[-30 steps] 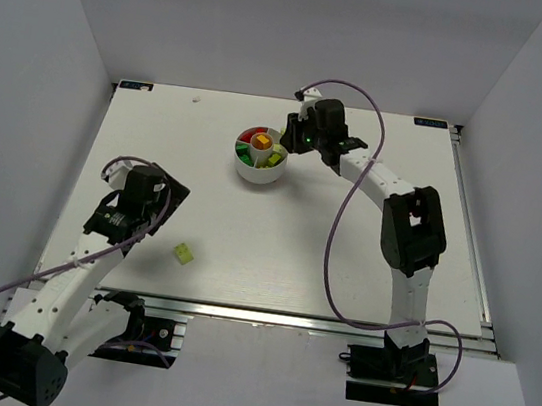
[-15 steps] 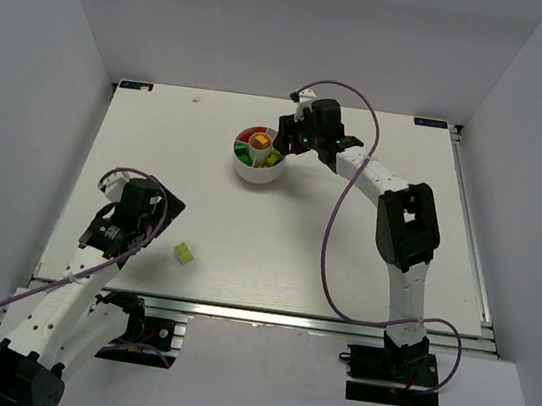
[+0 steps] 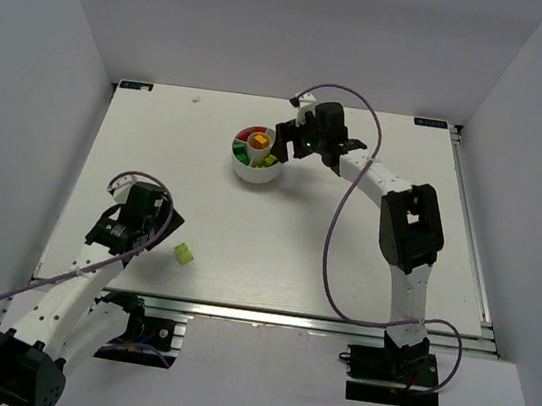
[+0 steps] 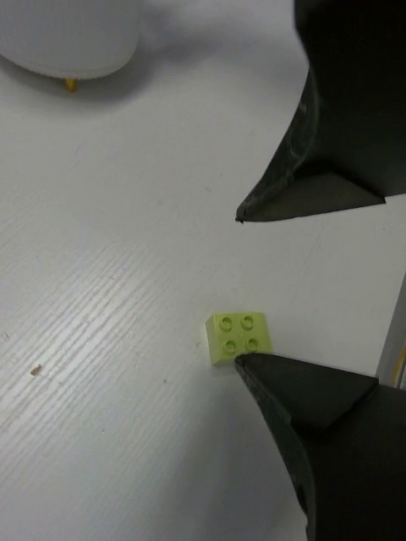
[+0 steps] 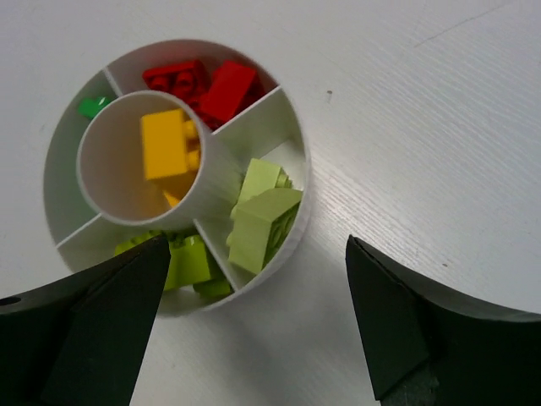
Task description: Sort the legos into containers by color
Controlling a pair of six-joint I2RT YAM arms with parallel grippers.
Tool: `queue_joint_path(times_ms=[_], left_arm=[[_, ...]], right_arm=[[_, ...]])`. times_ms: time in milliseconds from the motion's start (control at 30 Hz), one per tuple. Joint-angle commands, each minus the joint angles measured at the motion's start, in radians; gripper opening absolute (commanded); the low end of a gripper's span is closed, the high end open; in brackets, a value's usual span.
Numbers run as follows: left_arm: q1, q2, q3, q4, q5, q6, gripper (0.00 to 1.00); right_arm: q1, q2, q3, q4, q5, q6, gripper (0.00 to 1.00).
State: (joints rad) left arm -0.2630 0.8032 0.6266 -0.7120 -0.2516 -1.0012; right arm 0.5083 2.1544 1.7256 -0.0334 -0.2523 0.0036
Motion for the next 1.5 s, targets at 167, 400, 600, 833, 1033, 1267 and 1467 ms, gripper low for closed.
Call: queue_joint_path(times_ms=[167, 400, 600, 833, 1033, 1267, 1467], left_arm=[[0.004, 0.116, -0.03, -0.04, 0.026, 0.062, 0.69], [-0.004, 0.234, -0.013, -0.027, 0.02, 0.079, 0.79], [-0.031, 0.321, -0.002, 0.0, 0.038, 0.095, 0.82], [-0.062, 0.373, -0.018, 0.06, 0.048, 0.085, 0.79], [-0.065, 0.432, -0.005, 0.095, 0.029, 0.087, 0.67], [-0.067, 0.505, 0.015, 0.134, 0.043, 0.095, 0.42], [-0.067, 0.436, 0.071, 0.164, 0.092, 0.037, 0.17]], right_arm=[[-0.08, -0.242, -0.127, -0.004, -0.499, -0.344, 0.88], [-0.094, -0.323, -0.245, -0.063, -0.792, -0.36, 0.26], [-0.077, -0.381, -0.366, -0.088, -0.795, -0.383, 0.4], [-0.076, -0.403, -0.405, -0.1, -0.795, -0.386, 0.43], [-0.065, -0.403, -0.406, -0.106, -0.792, -0.363, 0.44], [-0.039, -0.418, -0.414, -0.123, -0.795, -0.356, 0.48], [0.018, -0.424, -0.413, -0.1, -0.789, -0.205, 0.53]])
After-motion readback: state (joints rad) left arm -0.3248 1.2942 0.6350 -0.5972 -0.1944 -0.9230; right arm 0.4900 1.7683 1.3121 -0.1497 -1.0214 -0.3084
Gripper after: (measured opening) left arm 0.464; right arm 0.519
